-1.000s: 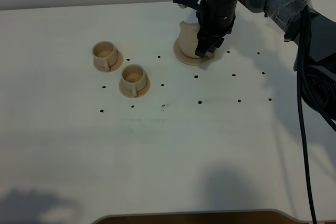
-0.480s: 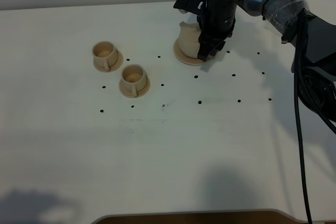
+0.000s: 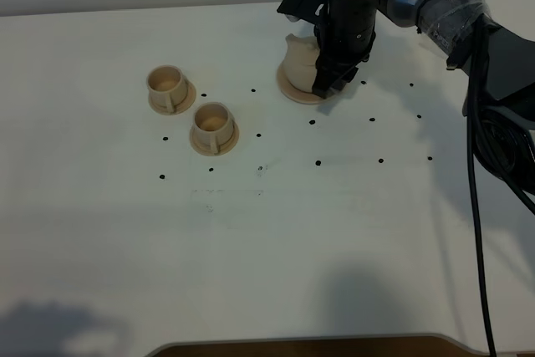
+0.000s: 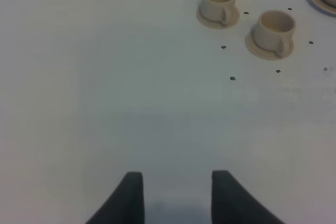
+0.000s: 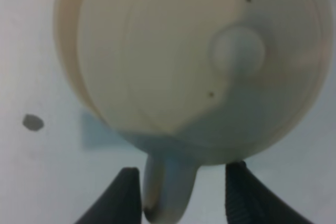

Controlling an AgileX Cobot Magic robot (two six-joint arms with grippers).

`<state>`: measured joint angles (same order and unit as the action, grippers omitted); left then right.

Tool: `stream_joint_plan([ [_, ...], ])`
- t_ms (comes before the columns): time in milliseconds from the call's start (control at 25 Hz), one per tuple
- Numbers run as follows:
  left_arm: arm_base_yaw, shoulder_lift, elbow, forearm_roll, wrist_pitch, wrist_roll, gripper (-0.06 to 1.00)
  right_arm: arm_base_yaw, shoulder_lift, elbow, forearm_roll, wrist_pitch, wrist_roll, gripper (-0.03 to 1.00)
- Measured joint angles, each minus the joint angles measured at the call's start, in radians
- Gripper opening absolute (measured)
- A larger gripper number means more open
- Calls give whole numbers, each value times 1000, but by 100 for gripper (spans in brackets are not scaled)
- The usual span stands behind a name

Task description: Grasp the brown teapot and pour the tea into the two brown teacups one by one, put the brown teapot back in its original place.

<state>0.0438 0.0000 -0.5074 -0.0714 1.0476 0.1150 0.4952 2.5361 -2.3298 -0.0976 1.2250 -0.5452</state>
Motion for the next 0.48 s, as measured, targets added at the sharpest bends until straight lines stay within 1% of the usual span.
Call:
stream_joint_plan([
  [200, 0, 0, 0, 0, 0, 0, 33, 0, 14, 0, 0, -1, 79, 37],
  [480, 0, 0, 0, 0, 0, 0, 33, 0, 19, 0, 2, -1, 103, 37],
])
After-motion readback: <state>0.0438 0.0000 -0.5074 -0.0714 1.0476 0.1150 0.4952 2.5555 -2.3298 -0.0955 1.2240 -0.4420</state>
